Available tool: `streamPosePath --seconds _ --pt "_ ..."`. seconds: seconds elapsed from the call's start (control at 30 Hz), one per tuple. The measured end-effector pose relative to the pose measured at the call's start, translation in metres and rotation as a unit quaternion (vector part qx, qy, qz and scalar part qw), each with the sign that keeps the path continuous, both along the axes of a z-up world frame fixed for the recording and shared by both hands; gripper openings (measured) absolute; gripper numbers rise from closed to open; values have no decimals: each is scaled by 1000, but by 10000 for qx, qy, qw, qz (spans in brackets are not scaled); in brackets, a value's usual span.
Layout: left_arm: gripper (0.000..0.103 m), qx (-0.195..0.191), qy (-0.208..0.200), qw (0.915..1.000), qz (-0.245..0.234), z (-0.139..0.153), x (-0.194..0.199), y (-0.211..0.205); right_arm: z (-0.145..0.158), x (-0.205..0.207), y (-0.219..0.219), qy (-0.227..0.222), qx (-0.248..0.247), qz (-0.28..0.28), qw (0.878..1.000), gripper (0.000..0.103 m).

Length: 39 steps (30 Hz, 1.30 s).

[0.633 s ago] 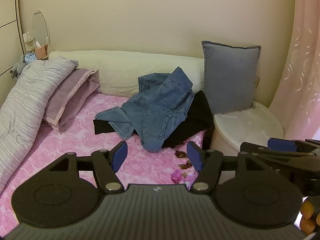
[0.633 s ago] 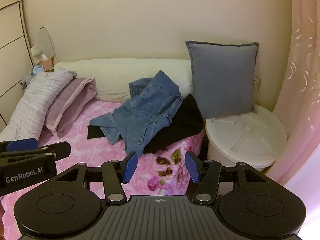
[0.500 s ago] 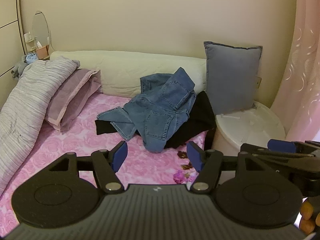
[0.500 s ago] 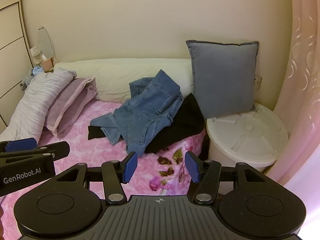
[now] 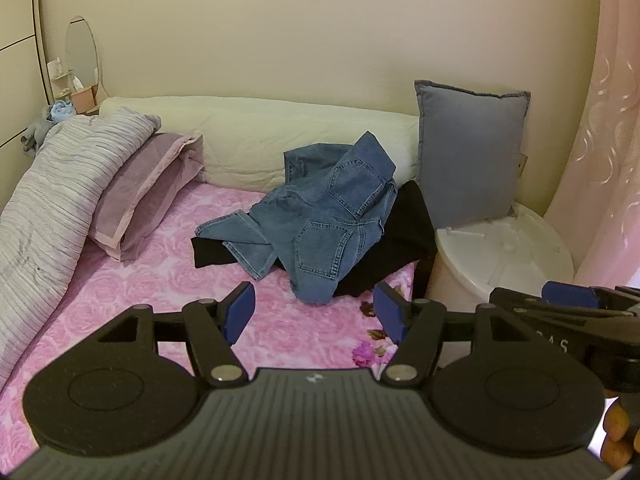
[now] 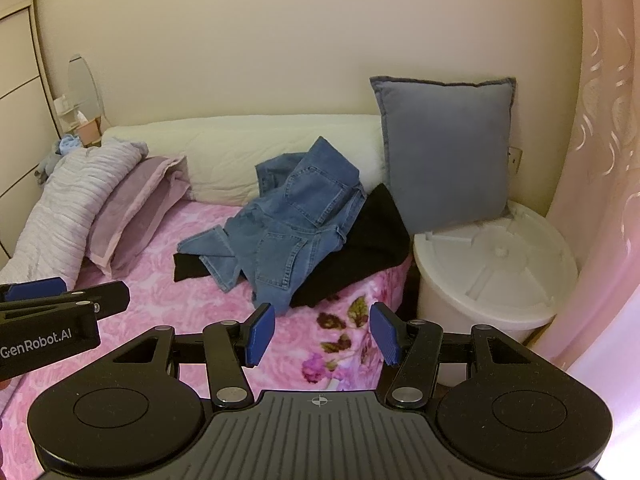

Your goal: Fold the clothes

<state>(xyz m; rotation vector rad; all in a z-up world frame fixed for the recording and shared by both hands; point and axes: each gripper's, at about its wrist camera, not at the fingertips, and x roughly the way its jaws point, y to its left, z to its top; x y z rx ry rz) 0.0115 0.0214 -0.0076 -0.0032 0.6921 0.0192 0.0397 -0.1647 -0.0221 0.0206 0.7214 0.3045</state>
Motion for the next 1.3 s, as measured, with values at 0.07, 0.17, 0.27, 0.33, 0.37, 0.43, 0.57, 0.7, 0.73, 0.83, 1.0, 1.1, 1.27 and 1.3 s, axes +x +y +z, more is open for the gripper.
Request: streamPosePath --seconds 0.07,0.17,0.27,0.33,0.37,0.43,0.57,0.7,0.73,0.83,1.0,1.1,1.27,1.3 --pt "62 6 24 10000 -3 -1 5 0 1 5 0 25 16 -24 10000 57" --pt "62 3 38 10000 7 -3 12 4 -1 11 2 21 10 -43 10000 57" --pt "62 -1 53 10000 14 -5 17 5 -5 15 4 13 0 -61 10000 57" --pt "62 -6 69 10000 22 -6 21 6 -6 20 5 49 -5 -71 10000 57" --pt "62 -9 86 10000 21 -7 24 6 -6 23 6 69 -11 -71 10000 57" --pt "62 -16 113 9999 23 -8 28 7 -7 28 6 101 -24 -71 9999 57" --pt "62 -43 151 9999 19 -10 34 8 -9 34 7 110 -62 -89 9999 57" --pt "62 -76 209 9998 -7 -13 40 12 -11 38 7 142 -98 -128 9998 57" --pt "62 -79 222 9997 -9 -13 42 13 -11 40 7 145 -102 -138 9997 57" --pt "62 -115 268 9996 3 -16 46 18 -11 43 9 143 -137 -152 9997 57" --pt "62 -159 341 9993 15 -23 52 28 -13 48 15 184 -196 -175 9995 57" --pt "62 -207 388 9990 46 -26 54 34 -15 49 21 204 -264 -169 9993 57" --pt "62 -262 385 9989 107 -28 55 47 -13 50 31 188 -342 -146 9991 57" --pt "62 -261 382 9989 110 -28 55 49 -13 50 33 175 -352 -137 9991 57"
